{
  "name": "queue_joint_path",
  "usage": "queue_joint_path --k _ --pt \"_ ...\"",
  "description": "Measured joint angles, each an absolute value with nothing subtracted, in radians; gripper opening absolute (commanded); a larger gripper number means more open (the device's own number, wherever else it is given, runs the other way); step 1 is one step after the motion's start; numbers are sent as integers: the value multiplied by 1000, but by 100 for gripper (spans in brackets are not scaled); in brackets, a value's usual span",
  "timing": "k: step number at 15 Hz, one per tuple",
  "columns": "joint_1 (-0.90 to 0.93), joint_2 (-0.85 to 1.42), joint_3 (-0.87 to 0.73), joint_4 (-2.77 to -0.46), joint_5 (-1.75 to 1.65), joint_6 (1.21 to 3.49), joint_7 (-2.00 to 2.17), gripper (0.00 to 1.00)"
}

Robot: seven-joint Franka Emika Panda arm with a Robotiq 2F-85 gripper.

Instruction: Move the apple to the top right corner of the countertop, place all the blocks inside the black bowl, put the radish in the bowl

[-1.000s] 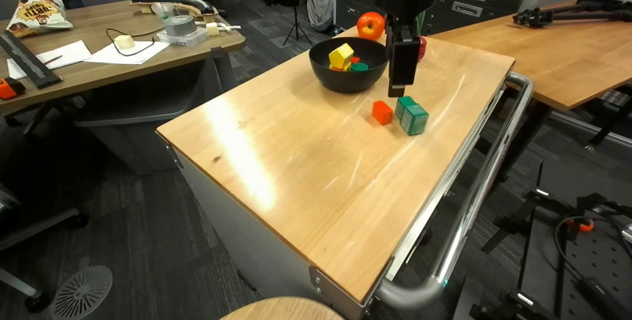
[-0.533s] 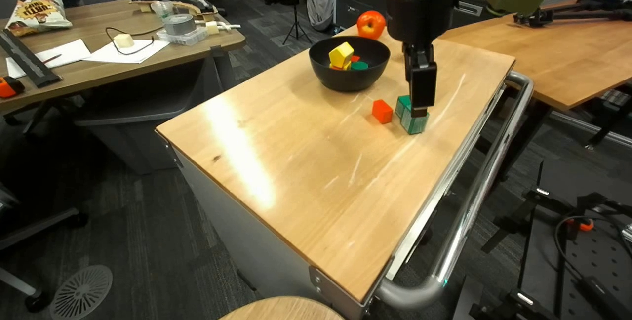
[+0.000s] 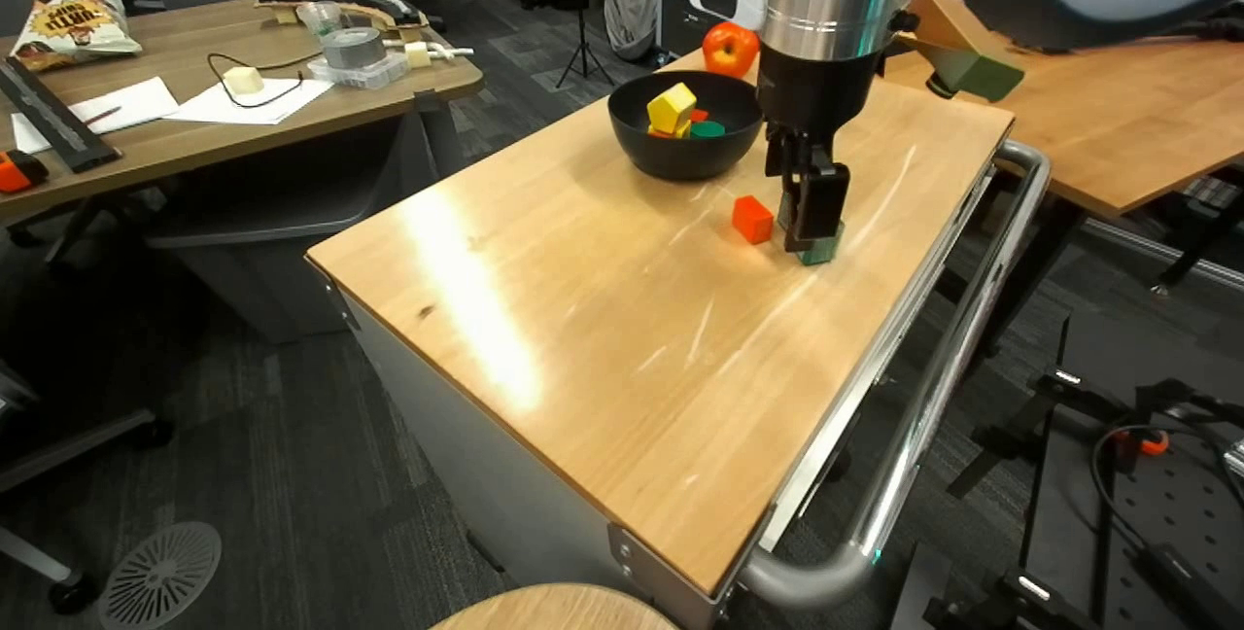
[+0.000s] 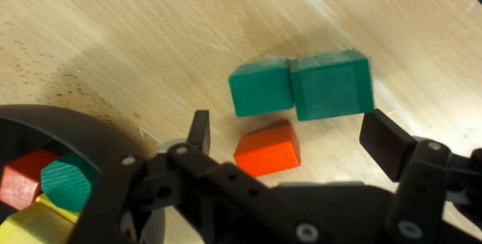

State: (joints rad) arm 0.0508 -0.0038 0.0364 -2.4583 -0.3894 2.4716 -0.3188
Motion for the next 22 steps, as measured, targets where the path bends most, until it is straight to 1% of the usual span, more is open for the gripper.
queue_joint_path --k 6,16,17,18,22 --pt "33 50 22 -2458 -442 2532 -385 100" --pt "25 52 14 -2457 -451 2499 -497 100" --pt "25 52 12 -2457 -452 2493 -506 92" --pt "24 52 10 -2457 -452 2490 -511 74" --pt "23 52 8 -2458 -452 2488 -524 42"
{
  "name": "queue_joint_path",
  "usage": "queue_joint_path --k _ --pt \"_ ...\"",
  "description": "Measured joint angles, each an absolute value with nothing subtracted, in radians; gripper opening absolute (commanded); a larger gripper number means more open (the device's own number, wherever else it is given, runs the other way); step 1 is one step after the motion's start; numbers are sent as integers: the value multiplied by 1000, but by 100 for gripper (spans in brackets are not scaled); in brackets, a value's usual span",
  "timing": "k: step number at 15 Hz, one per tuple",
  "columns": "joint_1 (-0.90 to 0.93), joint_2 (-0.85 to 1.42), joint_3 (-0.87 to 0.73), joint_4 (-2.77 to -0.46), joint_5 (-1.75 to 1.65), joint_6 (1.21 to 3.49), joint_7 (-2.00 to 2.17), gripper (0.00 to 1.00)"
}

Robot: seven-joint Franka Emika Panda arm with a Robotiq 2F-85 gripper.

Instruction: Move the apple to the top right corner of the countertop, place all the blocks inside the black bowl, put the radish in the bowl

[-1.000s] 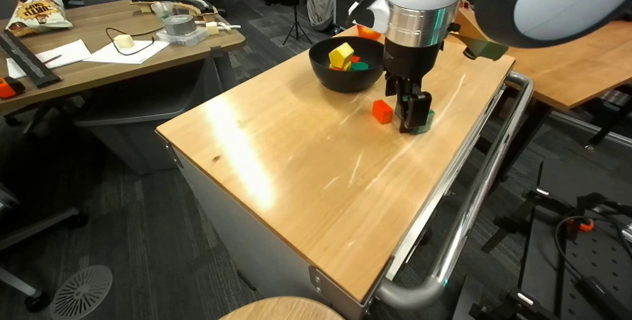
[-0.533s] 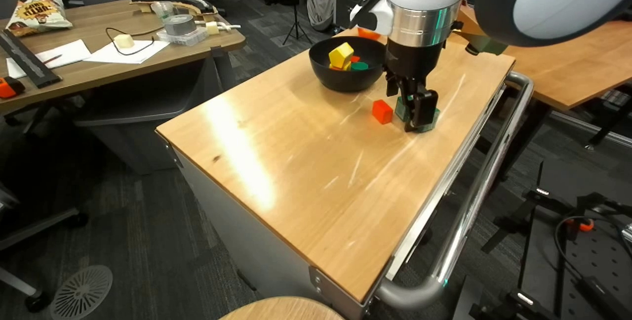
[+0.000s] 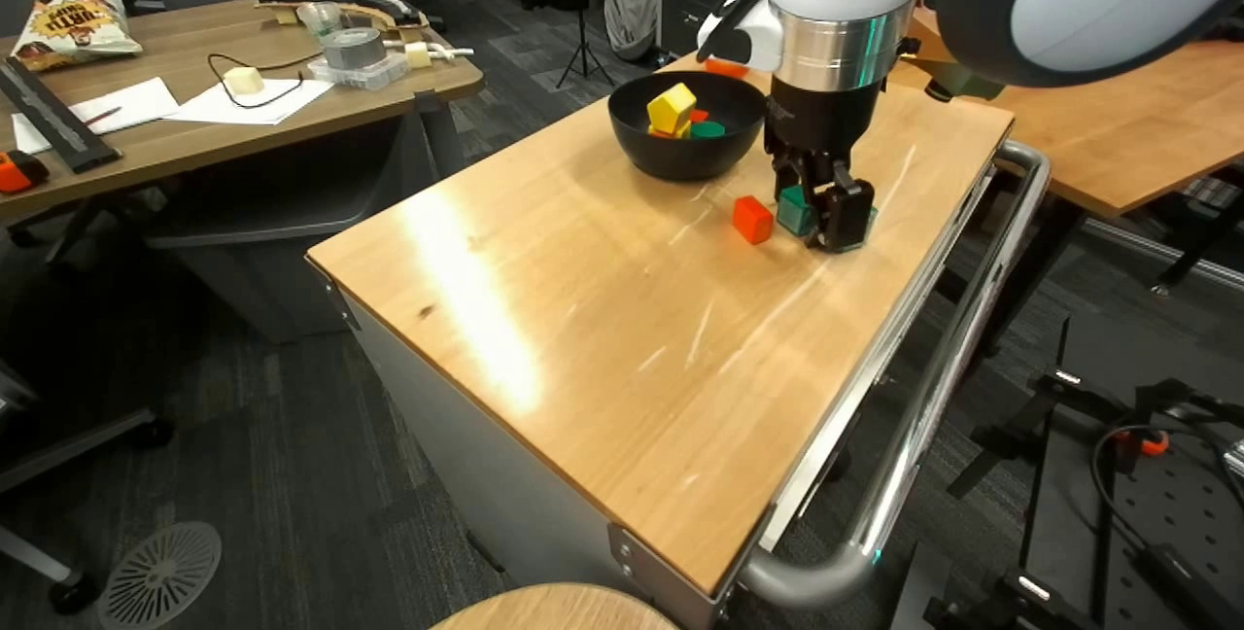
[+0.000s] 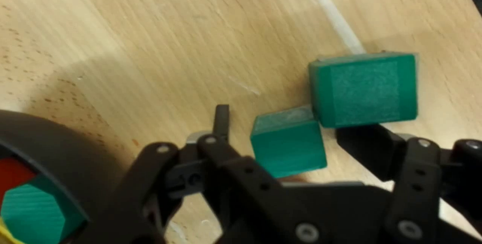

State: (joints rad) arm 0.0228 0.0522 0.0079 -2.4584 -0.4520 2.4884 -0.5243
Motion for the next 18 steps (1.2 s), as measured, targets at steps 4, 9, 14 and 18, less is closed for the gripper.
queue_joint_path --k 4,9,14,18 --pt "19 49 2 -2457 -462 2492 -523 17" --pt "20 -64 5 -2501 -628 2491 -384 16" --pt "20 -305 49 -2527 -731 2474 -215 16" --pt "9 -251 77 -2390 -846 2470 -53 16"
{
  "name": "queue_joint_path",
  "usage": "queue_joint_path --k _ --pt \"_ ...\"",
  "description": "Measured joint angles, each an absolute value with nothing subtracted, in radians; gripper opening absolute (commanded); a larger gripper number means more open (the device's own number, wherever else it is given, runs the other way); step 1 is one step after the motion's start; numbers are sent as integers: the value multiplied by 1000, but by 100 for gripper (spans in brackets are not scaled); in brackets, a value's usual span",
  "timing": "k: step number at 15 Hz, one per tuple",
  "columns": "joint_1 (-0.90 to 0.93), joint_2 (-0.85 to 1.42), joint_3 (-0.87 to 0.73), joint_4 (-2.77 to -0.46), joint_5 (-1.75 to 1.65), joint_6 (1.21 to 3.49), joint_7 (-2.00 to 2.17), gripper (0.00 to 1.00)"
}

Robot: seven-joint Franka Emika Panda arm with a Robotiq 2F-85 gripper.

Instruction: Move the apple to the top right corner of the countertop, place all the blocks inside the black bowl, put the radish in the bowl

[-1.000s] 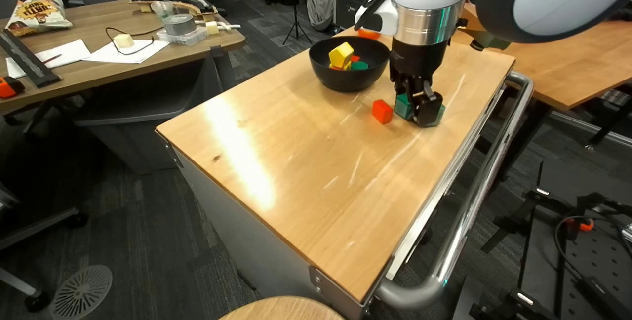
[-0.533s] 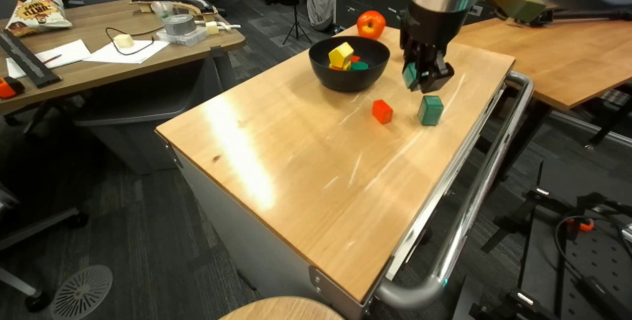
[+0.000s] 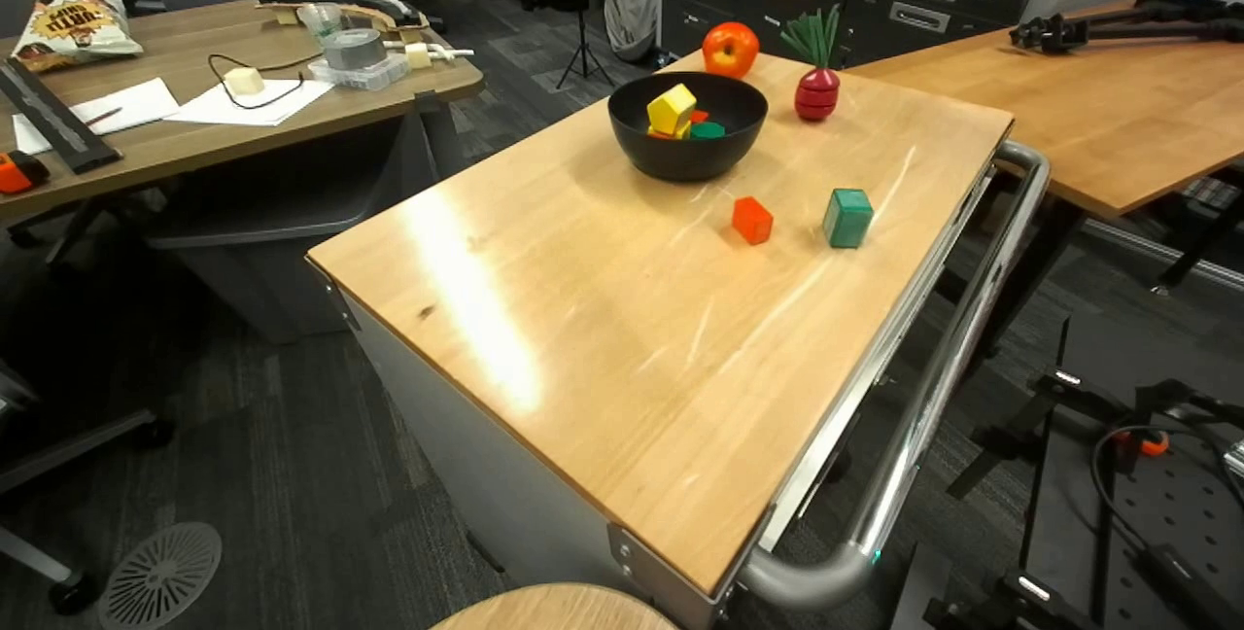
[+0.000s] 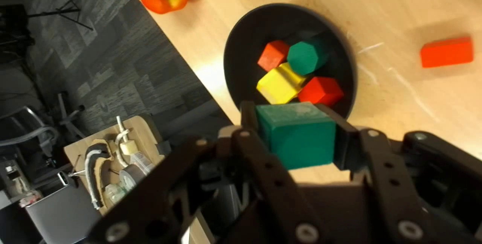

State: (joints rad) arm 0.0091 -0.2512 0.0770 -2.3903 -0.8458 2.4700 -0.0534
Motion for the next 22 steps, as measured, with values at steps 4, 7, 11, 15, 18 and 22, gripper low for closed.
queue_joint_path --k 4,7,11,15,18,22 --pt "8 -8 73 -2185 -839 2409 -44 16" --pt "8 183 65 -2030 -784 2361 -91 16" --pt "8 352 56 -1867 -686 2288 -185 16" --pt "7 423 39 -1786 -634 2258 -257 64" --pt "1 429 36 -1779 -588 2258 -327 86" --pt "1 388 37 -1828 -558 2266 -411 100"
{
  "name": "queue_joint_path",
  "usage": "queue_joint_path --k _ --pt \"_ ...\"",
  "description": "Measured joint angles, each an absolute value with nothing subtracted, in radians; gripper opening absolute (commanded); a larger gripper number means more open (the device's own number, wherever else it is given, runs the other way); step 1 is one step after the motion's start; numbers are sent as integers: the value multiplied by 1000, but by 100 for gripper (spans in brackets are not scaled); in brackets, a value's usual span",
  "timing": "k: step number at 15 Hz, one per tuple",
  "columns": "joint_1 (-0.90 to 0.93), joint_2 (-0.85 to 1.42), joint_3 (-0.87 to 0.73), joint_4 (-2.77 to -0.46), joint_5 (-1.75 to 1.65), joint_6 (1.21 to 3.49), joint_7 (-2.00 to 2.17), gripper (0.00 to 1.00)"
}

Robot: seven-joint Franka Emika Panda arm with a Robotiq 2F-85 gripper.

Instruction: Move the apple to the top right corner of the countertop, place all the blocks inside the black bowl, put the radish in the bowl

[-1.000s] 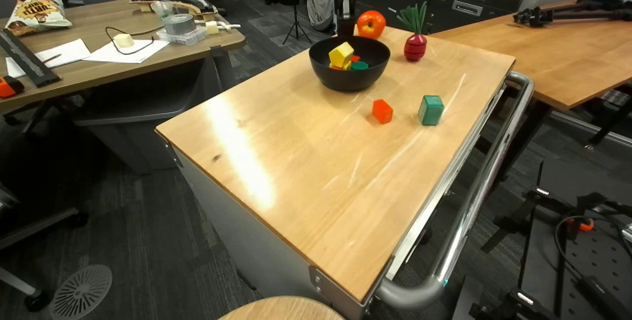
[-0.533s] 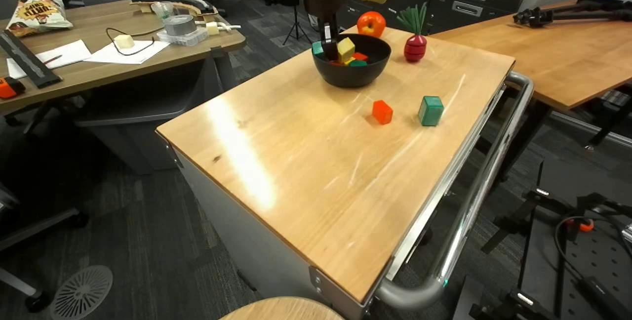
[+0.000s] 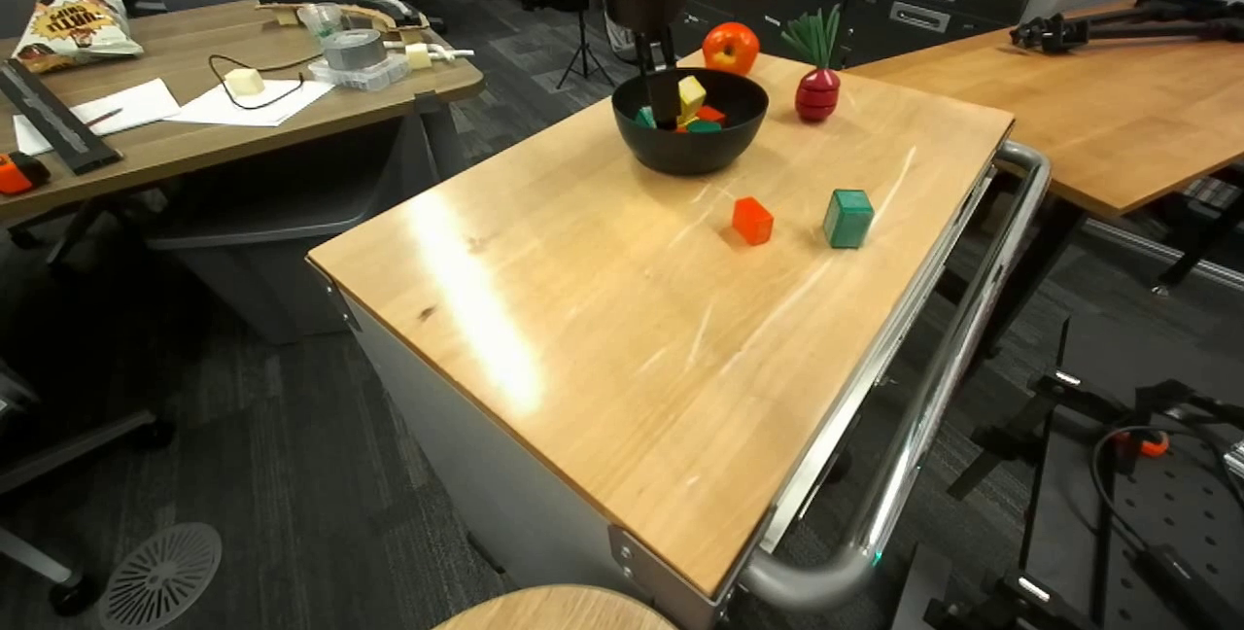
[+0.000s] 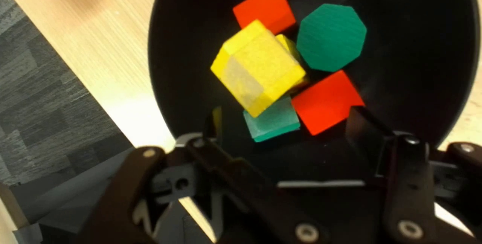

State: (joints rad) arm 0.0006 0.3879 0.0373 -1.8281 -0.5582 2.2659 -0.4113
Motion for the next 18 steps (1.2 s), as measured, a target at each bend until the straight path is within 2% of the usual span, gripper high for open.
queue_joint_path --k 7,11,18 --pt "19 63 40 -2191 -598 2292 -334 100" --pt "22 -102 43 -2434 -530 2450 -297 100" --pt "21 -101 42 -2456 -527 2459 -297 100"
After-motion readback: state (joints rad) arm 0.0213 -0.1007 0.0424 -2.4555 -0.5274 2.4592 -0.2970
